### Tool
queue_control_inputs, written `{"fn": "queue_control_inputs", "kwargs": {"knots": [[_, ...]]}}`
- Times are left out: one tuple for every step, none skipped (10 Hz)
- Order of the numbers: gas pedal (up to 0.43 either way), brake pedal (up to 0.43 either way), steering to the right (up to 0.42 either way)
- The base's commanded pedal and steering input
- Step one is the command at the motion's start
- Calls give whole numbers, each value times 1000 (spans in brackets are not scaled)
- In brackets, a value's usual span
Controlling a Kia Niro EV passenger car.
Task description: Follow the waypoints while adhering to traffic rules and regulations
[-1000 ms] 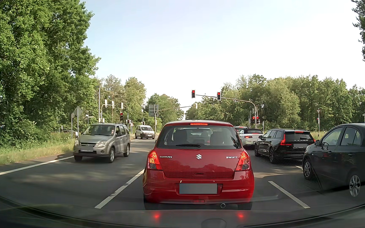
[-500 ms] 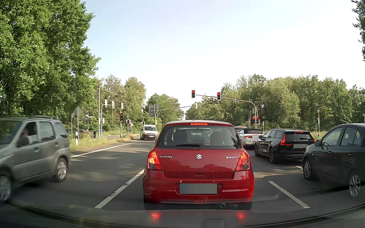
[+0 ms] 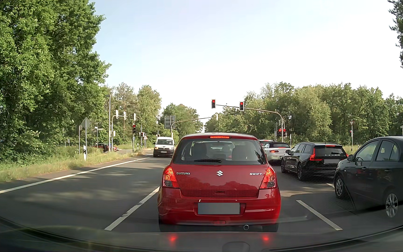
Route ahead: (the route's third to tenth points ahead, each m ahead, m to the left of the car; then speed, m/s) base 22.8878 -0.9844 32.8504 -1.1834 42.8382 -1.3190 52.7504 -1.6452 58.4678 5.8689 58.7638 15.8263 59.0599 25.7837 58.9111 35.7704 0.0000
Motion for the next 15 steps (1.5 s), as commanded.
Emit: {"fn": "queue_control_inputs", "kwargs": {"knots": [[0,268,0],[0,268,0],[0,268,0],[0,268,0],[0,268,0],[0,268,0],[0,268,0],[0,268,0],[0,268,0],[0,268,0],[0,268,0],[0,268,0],[0,268,0],[0,268,0],[0,268,0]]}}
